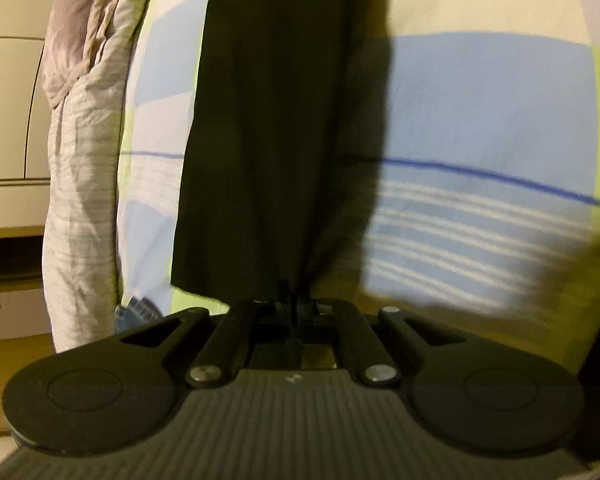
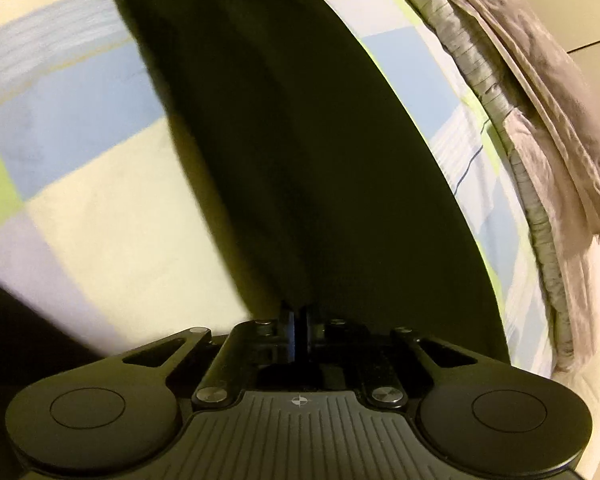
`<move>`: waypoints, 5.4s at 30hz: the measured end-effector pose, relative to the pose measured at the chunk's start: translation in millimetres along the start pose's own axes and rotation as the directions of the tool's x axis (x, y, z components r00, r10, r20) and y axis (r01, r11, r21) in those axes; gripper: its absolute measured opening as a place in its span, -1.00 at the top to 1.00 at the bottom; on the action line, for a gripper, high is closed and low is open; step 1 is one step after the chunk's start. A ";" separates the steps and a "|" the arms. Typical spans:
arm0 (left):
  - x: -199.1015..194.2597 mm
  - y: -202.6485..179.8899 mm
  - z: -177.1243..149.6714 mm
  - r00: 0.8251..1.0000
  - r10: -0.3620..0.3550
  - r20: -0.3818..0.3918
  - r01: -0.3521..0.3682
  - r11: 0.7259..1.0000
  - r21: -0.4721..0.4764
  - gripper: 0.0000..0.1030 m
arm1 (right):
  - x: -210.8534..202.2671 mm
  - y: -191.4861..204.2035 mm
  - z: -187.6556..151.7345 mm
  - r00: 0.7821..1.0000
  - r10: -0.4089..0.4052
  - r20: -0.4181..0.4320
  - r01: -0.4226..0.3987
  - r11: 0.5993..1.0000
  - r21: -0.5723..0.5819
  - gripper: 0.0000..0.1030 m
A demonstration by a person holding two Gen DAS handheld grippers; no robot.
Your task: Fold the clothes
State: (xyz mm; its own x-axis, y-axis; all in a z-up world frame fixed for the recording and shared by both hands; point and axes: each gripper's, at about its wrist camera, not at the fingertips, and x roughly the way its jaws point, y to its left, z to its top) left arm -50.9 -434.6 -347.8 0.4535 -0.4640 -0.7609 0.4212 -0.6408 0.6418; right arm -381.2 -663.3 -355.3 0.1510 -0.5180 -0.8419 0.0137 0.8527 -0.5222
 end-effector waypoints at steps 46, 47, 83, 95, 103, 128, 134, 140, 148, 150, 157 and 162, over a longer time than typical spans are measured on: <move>-73.6 26.4 -132.7 0.891 -0.404 0.210 0.434 0.616 -0.658 0.95 | -172.7 122.4 -4.4 0.983 0.184 -0.014 -0.165 0.913 0.374 -0.02; -70.1 20.0 -130.8 0.911 -0.383 0.155 0.388 0.665 -0.638 0.90 | -171.6 125.0 -5.5 0.982 0.190 -0.022 -0.167 0.908 0.383 -0.02; -178.1 -136.1 -29.0 0.883 -0.453 0.121 0.468 0.851 -0.239 0.36 | -119.2 32.6 -135.0 0.952 0.285 0.109 -0.223 0.404 0.887 -0.01; -224.3 -151.8 49.7 0.876 -0.446 0.183 0.478 0.854 -0.206 0.26 | -135.7 -53.2 -271.6 0.974 0.223 -0.042 -0.009 0.224 0.975 -0.02; -251.4 -195.5 42.2 0.904 -0.403 0.141 0.415 0.908 -0.064 0.19 | -136.5 -55.9 -266.1 0.977 0.212 -0.020 -0.047 0.303 0.952 -0.02; -201.9 -202.1 -79.1 0.980 -0.190 0.067 0.192 0.981 -0.031 0.99 | -166.6 8.9 -150.2 0.977 0.212 -0.030 -0.070 0.449 0.891 -0.02; -205.4 -190.9 -101.6 0.962 -0.271 -0.022 0.269 0.960 -0.077 0.91 | -182.3 0.7 -142.0 0.979 0.198 -0.037 -0.056 0.442 0.895 -0.02; -224.1 -144.6 -118.8 0.956 -0.291 -0.028 0.275 0.927 -0.255 0.76 | -210.3 -7.7 -140.1 0.983 0.175 -0.054 -0.020 0.393 0.919 -0.02; -247.1 -75.8 -66.4 0.964 -0.246 0.096 0.264 0.888 -0.377 0.13 | -266.5 -18.7 -139.6 0.993 0.099 -0.059 0.027 0.299 0.954 -0.02; -250.6 -61.4 -49.4 0.964 -0.230 0.134 0.264 0.885 -0.382 -0.04 | -278.0 -23.3 -146.0 0.995 0.077 -0.070 0.045 0.289 0.956 -0.11; -278.4 -31.0 6.5 0.954 -0.196 0.228 0.271 0.887 -0.372 -0.56 | -308.7 -44.1 -178.0 0.993 0.006 -0.116 0.109 0.294 0.950 -0.48; -303.0 -24.5 42.5 0.962 -0.157 0.222 0.238 0.881 -0.409 -0.72 | -323.9 -63.5 -202.5 0.991 -0.039 -0.125 0.131 0.316 0.940 -0.48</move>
State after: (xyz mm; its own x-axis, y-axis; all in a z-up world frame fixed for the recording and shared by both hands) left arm -232.0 -304.2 -137.0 0.1960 -0.4818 -0.8541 0.8000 -0.4251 0.4234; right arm -631.1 -563.3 -76.9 0.0253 -0.5554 -0.8312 0.9530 0.2646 -0.1478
